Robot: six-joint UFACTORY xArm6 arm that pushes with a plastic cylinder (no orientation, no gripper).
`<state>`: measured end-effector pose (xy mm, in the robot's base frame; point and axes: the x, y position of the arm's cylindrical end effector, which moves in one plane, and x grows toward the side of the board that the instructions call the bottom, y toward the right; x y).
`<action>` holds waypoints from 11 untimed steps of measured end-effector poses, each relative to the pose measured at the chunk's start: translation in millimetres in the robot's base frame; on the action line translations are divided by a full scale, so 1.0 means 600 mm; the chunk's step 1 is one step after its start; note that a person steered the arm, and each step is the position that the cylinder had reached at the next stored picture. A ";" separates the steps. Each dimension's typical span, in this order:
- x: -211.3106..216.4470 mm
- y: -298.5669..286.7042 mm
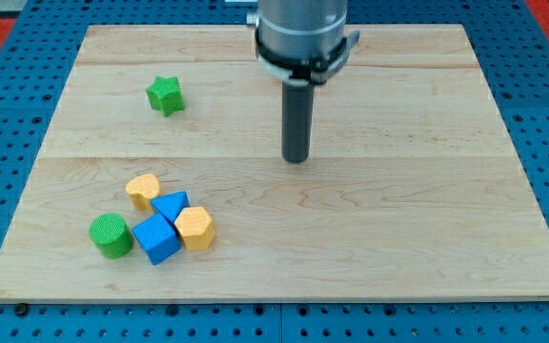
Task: Push the green star towards the left center of the board
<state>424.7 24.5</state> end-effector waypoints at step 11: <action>-0.099 -0.317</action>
